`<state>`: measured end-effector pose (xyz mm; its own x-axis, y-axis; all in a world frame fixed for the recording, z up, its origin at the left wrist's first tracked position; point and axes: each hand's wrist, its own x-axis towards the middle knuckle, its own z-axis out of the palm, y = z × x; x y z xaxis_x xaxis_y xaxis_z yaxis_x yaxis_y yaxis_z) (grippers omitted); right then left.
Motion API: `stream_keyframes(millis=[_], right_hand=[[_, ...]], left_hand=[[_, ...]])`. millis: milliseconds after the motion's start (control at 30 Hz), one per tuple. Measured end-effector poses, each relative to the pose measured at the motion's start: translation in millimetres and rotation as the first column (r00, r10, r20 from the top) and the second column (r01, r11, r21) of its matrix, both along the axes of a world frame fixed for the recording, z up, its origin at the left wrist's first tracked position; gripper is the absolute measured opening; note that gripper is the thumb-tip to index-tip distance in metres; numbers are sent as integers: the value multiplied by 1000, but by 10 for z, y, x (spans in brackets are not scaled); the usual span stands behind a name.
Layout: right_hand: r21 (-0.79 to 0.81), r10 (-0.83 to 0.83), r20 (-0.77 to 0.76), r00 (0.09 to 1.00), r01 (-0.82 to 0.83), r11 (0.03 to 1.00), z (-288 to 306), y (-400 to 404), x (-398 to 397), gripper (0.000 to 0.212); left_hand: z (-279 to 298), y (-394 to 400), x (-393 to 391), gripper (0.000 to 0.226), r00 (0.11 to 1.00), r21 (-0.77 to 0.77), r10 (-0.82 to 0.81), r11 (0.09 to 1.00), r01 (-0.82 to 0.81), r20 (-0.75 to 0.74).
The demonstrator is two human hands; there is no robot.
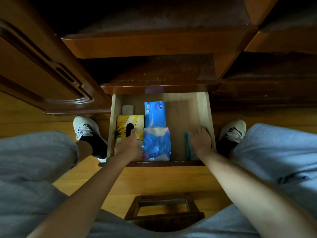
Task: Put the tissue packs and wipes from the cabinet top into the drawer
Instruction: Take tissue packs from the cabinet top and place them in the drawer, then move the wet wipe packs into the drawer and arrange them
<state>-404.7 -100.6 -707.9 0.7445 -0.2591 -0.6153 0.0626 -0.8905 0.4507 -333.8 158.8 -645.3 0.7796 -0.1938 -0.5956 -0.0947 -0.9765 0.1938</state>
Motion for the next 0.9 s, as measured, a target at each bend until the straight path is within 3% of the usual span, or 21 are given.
stream_keyframes(millis=[100,167,333,500,633,700,800,867,900], right_hand=[[-90,50,-92,995,-58,994,117,66,17,43],[-58,14,-54,998,-17,998,272,195,64,26],[269,-114,222,968,52,962,742,186,187,9],[554,-425,498,756,100,827,1616,-56,375,19],[649,-465,663,587,-141,748,2579,-225,395,13],[604,-441,764,471,-282,746,3086,-323,410,13],[445,-384,896,224,-460,768,3781,-465,488,10],[360,-366,927,89,-493,792,4158,-563,631,10],[337,-362,931,45,-483,808,4314,-619,741,10]], left_hand=[[36,-63,44,99,999,34,-19,999,18,26],[67,-92,50,93,998,38,-23,999,21,55],[387,-199,94,58,979,-39,12,999,-4,205],[1182,-492,186,44,878,-257,48,963,87,477],[2119,-672,276,32,676,-342,60,893,292,735],[2615,-760,367,26,502,-333,88,844,421,860],[3320,-892,596,20,243,-267,153,784,561,958],[3688,-997,805,18,171,-239,171,783,575,970],[3825,-1054,931,17,182,-243,168,793,559,969]])
